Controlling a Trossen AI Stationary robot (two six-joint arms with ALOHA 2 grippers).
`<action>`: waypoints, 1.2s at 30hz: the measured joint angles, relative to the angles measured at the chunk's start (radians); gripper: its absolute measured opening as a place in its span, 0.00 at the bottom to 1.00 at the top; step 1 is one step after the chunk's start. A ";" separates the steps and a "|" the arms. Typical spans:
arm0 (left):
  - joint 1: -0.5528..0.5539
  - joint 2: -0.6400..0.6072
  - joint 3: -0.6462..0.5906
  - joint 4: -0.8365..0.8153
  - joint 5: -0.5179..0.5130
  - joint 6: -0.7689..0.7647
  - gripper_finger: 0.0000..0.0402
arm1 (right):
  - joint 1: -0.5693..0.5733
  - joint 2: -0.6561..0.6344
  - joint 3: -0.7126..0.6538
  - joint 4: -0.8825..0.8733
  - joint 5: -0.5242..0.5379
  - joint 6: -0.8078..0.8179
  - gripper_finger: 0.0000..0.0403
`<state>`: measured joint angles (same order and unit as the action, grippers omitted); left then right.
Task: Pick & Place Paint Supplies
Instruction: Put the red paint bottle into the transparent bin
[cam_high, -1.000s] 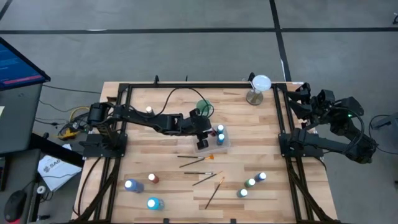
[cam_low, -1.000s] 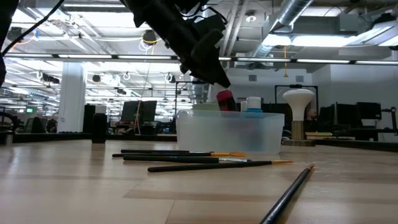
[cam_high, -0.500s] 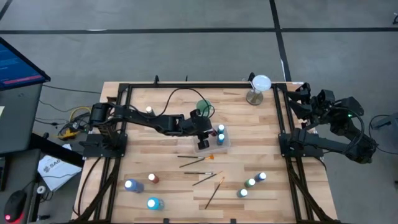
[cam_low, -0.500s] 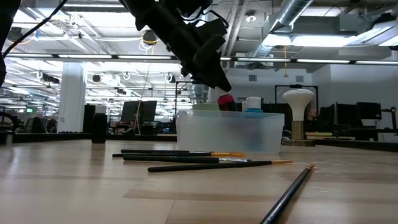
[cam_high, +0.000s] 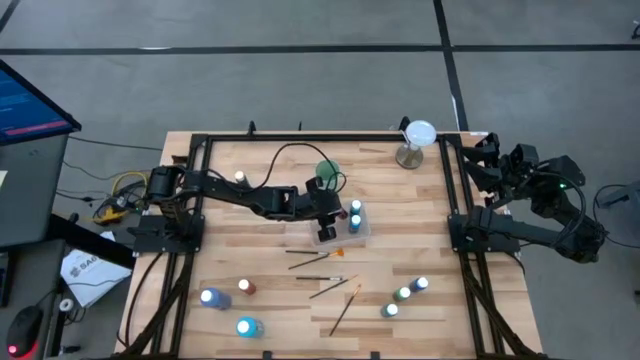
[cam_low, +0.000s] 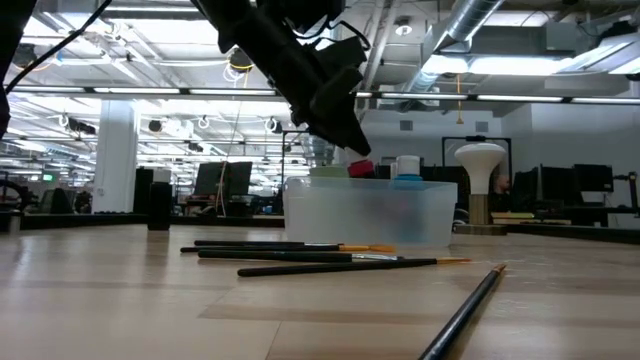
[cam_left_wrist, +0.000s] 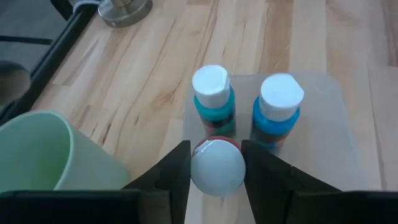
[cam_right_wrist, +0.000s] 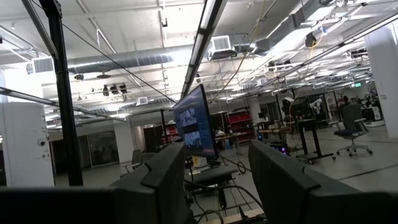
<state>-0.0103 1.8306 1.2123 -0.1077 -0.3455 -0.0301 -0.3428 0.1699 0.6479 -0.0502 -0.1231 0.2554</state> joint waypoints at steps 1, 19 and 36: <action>0.000 0.007 0.001 0.007 0.000 0.000 0.30 | 0.000 0.000 0.000 0.000 0.000 0.000 0.43; 0.005 0.018 0.000 0.001 0.004 0.026 0.31 | 0.000 0.000 0.000 0.000 0.000 0.000 0.43; 0.017 0.018 0.000 0.036 0.005 0.026 0.39 | 0.000 0.000 0.000 0.000 0.000 0.000 0.43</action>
<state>0.0067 1.8481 1.2121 -0.0718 -0.3405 -0.0040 -0.3429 0.1699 0.6479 -0.0502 -0.1230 0.2551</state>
